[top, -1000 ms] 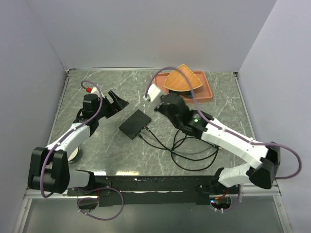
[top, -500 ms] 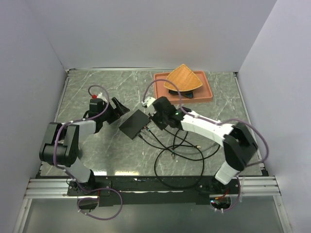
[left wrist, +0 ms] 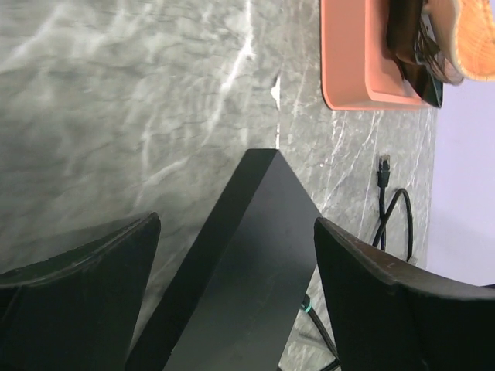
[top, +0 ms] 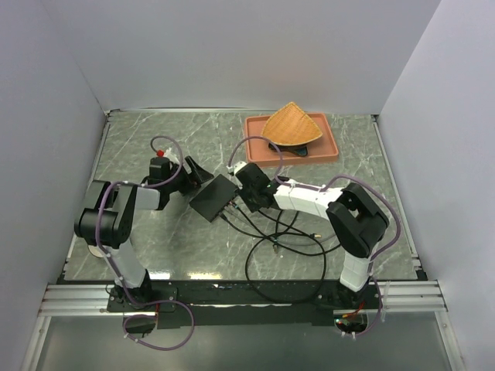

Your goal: Insert the plug into the switch port

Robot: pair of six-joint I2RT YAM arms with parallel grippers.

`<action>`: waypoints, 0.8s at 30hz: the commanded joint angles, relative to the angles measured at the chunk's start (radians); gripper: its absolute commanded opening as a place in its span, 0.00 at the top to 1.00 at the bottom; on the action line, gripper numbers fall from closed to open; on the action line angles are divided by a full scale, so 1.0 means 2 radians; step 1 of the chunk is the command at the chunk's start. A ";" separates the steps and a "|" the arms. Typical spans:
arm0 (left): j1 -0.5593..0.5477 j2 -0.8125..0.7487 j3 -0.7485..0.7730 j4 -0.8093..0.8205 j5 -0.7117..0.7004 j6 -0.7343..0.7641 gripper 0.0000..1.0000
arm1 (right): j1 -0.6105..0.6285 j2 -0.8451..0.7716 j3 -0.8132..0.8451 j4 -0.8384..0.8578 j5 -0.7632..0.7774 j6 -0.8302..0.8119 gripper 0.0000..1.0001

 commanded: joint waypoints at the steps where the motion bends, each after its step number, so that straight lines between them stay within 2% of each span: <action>1: -0.015 0.021 0.021 -0.011 0.003 0.008 0.15 | 0.003 0.013 -0.007 0.047 0.016 0.030 1.00; 12: -0.019 0.035 0.031 -0.022 0.012 0.014 0.34 | 0.005 0.032 -0.006 0.078 -0.011 0.054 1.00; 24: -0.024 0.039 0.042 -0.042 0.011 0.020 0.38 | 0.005 0.049 0.000 0.075 -0.012 0.058 1.00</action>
